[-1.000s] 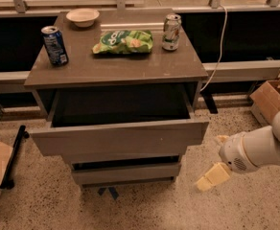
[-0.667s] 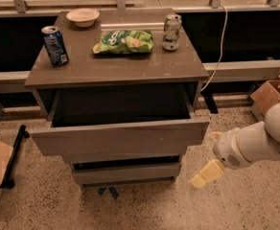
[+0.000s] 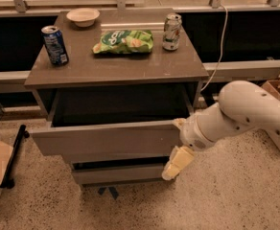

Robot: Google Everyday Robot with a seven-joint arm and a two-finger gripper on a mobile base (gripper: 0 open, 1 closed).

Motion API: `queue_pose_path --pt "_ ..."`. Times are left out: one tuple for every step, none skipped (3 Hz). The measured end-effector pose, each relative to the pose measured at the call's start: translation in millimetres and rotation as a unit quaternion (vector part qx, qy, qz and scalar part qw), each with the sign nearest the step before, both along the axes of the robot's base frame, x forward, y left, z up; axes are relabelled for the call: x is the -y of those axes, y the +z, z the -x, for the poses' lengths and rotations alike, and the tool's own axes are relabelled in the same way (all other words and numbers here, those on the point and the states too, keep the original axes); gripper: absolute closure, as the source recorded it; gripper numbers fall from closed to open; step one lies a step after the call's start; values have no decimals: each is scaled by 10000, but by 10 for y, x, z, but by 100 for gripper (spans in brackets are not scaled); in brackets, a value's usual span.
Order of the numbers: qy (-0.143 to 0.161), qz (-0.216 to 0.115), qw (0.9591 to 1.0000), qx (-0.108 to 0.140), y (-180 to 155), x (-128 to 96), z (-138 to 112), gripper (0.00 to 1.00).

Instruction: Open top drawer

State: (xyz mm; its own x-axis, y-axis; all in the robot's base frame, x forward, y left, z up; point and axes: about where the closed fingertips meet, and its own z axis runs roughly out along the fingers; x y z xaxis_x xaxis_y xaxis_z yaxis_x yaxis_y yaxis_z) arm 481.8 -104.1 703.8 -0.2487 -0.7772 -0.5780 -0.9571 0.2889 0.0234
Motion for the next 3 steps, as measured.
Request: queue_pose_path --pt "397 111 9989 210 53 -227 -188 0" --pt "601 99 9976 325 76 -334 -384 0" --pt "579 70 9982 125 -93 -316 -593 0"
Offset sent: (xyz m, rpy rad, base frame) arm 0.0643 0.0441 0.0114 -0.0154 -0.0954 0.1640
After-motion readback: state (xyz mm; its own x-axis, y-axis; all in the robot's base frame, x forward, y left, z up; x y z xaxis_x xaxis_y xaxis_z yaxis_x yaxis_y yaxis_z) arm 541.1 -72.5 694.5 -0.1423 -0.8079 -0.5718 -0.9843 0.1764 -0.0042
